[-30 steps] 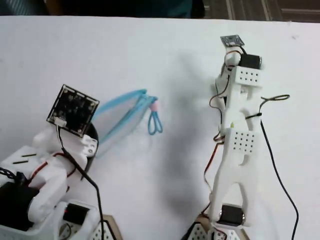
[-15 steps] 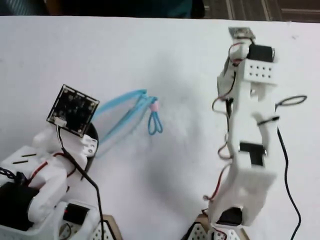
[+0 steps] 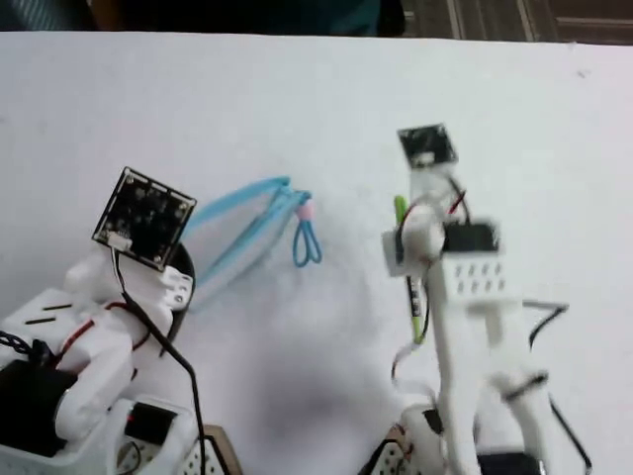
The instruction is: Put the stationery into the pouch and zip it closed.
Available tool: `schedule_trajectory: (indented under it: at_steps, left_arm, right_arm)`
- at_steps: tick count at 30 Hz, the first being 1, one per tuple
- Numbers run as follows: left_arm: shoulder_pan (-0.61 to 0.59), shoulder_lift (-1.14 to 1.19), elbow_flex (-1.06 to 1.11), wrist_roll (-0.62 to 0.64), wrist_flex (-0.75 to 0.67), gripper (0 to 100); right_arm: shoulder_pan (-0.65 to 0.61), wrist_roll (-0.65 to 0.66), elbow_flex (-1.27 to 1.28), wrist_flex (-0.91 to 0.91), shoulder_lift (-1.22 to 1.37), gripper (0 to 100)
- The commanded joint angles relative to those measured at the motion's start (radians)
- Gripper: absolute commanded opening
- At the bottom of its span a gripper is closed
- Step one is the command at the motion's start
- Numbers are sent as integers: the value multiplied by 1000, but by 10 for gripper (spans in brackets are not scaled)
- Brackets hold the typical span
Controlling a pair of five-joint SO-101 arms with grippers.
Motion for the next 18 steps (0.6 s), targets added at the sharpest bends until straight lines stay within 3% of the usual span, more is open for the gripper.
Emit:
schedule_trajectory:
  at_steps: [1,6,11,14,18]
  left_arm:
    - [-12,21,0,8,-5,24]
    - [-13,21,0,8,-5,24]
    - [-13,21,0,8,-3,24]
    - [-13,19,0,8,-3,24]
    - [-13,19,0,8,-3,24]
  right_arm:
    - [-84,-127,147,-245,-220,17]
    - [-162,-261,172,-472,-423,17]
    - [-294,-273,72,-628,-650,17]
    - [-366,-275,-11,-690,-671,17]
    - [-374,-276,-126,-704,-596,16]
